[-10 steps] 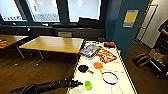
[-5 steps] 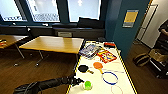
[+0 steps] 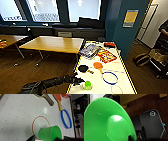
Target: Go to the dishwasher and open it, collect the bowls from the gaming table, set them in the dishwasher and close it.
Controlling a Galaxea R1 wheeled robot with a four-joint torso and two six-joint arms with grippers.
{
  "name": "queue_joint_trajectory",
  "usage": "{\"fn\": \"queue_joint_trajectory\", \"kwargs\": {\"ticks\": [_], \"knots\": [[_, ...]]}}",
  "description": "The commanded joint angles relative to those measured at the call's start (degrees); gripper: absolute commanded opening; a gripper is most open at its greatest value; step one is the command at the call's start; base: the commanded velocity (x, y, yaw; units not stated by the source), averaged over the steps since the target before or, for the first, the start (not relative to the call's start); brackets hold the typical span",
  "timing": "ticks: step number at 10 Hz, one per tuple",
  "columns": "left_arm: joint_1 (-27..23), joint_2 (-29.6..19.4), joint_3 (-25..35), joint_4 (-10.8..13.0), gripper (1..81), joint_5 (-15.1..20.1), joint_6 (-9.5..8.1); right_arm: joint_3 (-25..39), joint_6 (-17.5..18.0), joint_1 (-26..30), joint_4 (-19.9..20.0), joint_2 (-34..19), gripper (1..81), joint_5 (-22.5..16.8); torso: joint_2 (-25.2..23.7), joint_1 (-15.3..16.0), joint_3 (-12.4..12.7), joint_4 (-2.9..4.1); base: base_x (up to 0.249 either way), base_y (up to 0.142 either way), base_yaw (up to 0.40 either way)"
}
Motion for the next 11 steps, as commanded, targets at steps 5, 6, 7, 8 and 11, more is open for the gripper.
{"fn": "queue_joint_trajectory", "kwargs": {"ticks": [5, 6, 7, 8, 11], "knots": [[-9.3, 5.1, -4.1, 0.1, 81.1, 2.5, -0.19, 0.8, -0.1, 2.8, -1.3, -2.5, 1.0, -2.3, 0.0, 0.0, 0.0, 0.00, 0.000, 0.000, 0.000], [-9.3, 5.2, -4.1, 0.2, 81.1, 2.6, -0.19, 0.8, -0.1, 2.8, -1.3, -2.5, 1.0, -2.3, 0.0, 0.0, 0.0, 0.00, 0.000, 0.000, 0.000], [-9.2, 5.1, -4.2, 0.1, 81.1, 2.6, -0.19, 0.8, -0.1, 2.8, -1.3, -2.4, 1.0, -2.3, 0.0, 0.0, 0.0, 0.00, 0.000, 0.000, 0.000], [-9.1, 5.2, -4.7, 0.1, 81.1, 2.5, -0.45, 0.8, -0.1, 2.8, -1.3, -2.3, 1.0, -2.3, 0.0, 0.0, 0.0, 0.00, 0.000, 0.000, 0.000], [-9.0, 6.3, -6.7, 0.1, 81.1, 2.5, -2.48, 0.8, -0.1, 2.8, -1.3, -2.3, 1.0, -2.4, 0.0, 0.0, 0.0, 0.00, 0.000, 0.000, 0.000]]}}
